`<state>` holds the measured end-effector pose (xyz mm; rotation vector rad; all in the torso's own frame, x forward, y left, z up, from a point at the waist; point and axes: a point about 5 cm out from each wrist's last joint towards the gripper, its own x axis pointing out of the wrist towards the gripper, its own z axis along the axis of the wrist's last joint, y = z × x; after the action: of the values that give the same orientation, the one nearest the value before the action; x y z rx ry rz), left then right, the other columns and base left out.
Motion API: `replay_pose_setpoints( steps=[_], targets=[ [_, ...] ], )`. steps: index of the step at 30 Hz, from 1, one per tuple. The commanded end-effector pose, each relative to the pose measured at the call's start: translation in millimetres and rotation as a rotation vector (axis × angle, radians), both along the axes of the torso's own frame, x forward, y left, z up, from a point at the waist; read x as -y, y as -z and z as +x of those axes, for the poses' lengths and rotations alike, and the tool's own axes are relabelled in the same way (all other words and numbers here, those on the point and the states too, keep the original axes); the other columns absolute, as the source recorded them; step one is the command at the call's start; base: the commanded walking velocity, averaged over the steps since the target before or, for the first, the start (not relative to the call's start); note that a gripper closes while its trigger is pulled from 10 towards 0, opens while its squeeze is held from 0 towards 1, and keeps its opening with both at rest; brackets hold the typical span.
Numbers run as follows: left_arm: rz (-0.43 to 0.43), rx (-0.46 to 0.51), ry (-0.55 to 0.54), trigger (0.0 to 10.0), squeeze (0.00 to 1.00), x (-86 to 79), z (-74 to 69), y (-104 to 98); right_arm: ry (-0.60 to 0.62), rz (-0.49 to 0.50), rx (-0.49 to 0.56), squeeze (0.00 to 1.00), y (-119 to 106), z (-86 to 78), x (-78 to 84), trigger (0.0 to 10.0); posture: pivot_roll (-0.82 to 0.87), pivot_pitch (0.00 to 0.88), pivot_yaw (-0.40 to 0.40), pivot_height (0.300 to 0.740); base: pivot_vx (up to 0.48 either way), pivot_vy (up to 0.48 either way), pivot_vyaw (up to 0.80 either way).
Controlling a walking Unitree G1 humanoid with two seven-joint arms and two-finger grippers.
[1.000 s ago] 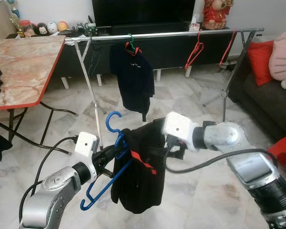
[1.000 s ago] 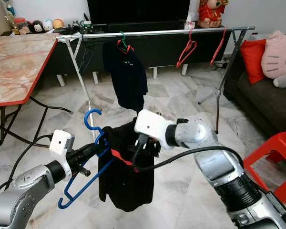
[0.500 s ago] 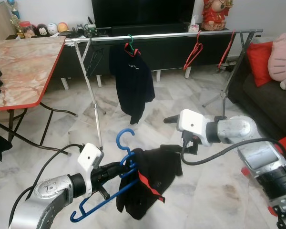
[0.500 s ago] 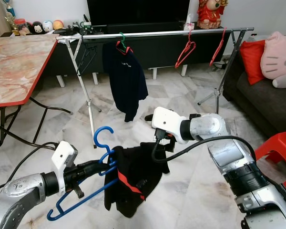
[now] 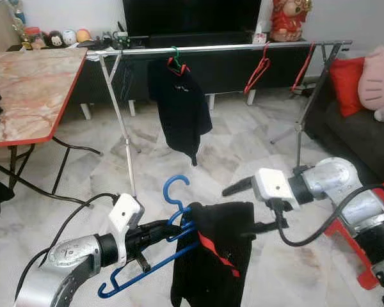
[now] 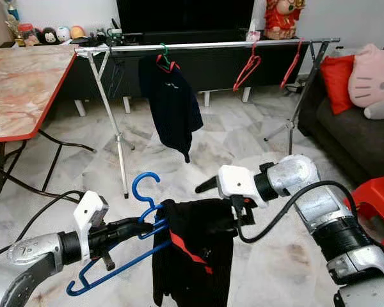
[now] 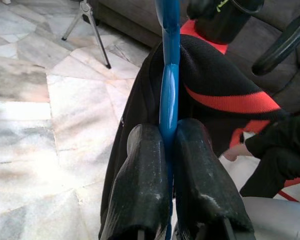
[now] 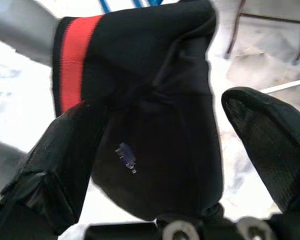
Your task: Hang hanger
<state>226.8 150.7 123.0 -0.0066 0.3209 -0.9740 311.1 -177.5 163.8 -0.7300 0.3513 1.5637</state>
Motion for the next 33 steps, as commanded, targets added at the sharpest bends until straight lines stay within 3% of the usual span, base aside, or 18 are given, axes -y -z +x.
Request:
replay_pose_setpoints(
  steps=[1,12,21,28,33],
  targets=[
    [-0.01,0.08,0.041,10.0,0.0,5.1,1.2,-13,-0.036,-0.002,0.022,0.0,-8,2.7,-1.9,10.0,-0.1,0.0,-0.037,0.74,0.0,0.0,0.0],
    [-0.024,0.105,0.082,10.0,0.0,9.6,-2.3,-13,-0.031,0.012,0.009,0.0,-2,11.1,4.6,10.0,-0.11,0.0,-0.05,0.74,0.0,0.0,0.0],
    [-0.05,0.12,0.135,10.0,0.0,14.3,-8.0,-18,-0.004,-0.037,0.015,0.0,11,14.6,8.7,10.0,-0.11,0.0,-0.06,0.74,0.0,0.0,0.0],
    [-0.055,0.126,0.157,10.0,0.0,16.3,-10.5,-22,0.052,0.063,0.146,0.0,1,30.3,-7.1,10.0,-0.1,0.0,-0.063,0.74,0.0,0.0,0.0],
    [-0.063,0.121,0.166,10.0,0.0,18.7,-11.7,-22,0.002,0.124,0.102,0.0,-6,28.9,-11.9,10.0,-0.1,0.0,-0.067,0.74,0.0,0.0,0.0]
  ],
)
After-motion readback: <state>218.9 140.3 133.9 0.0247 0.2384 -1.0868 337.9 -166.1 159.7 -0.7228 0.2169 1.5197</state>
